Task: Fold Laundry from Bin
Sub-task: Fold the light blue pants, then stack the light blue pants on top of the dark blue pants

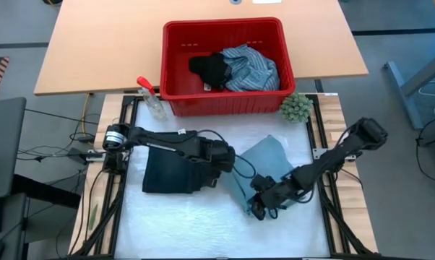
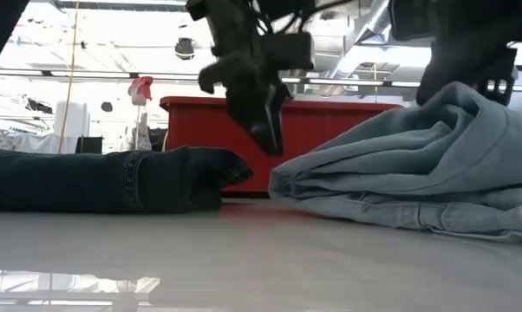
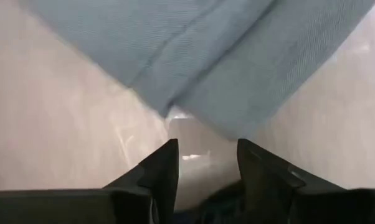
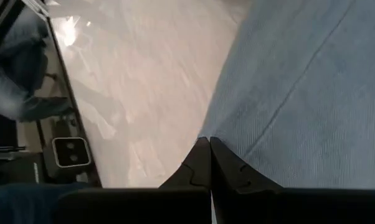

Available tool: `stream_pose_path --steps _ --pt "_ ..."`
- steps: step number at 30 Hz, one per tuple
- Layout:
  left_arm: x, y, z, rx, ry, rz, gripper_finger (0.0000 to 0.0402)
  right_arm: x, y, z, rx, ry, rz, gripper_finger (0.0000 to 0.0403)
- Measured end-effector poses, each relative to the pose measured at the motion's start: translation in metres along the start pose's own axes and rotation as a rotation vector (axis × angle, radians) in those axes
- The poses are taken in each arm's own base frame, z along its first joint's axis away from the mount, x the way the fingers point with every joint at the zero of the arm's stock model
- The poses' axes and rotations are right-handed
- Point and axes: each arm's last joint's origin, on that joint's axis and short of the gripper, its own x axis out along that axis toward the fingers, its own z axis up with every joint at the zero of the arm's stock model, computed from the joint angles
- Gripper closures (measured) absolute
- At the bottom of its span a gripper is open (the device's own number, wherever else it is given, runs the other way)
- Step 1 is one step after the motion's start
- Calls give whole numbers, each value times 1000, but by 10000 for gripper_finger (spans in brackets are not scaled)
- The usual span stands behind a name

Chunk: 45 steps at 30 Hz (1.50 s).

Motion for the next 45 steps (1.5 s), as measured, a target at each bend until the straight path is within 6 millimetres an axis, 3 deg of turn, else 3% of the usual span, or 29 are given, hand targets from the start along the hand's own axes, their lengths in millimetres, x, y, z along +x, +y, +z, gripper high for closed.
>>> stream_pose_path --steps 5,11,15,18,22,25,28,32,39,42,45 --pt "-6 21 6 -154 -138 -41 249 7 1 -3 -46 6 0 384" --pt "-3 44 20 -346 -352 -57 248 30 0 -27 -124 69 -56 384" --pt "10 38 30 -389 -431 -86 248 43 -2 -42 -161 106 -88 384" --pt "28 22 31 -381 -404 -133 248 45 -4 -50 -183 157 -105 384" --pt "40 6 29 -362 -353 -152 248 23 2 -50 -185 227 -59 375" --pt "44 3 22 -375 -319 -144 248 -11 13 -34 -164 185 23 364" --pt "48 2 16 -389 -283 -152 248 -43 10 -23 -139 152 47 360" --pt "41 3 18 -400 -298 -131 248 -82 -12 -11 -14 117 -62 357" --pt "-8 9 29 -442 -423 -80 248 -142 -55 15 102 56 -120 318" --pt "-9 6 29 -466 -418 -71 248 -156 -75 24 164 32 -150 280" --pt "-9 2 29 -494 -411 -68 248 -158 -93 30 212 71 -190 229"
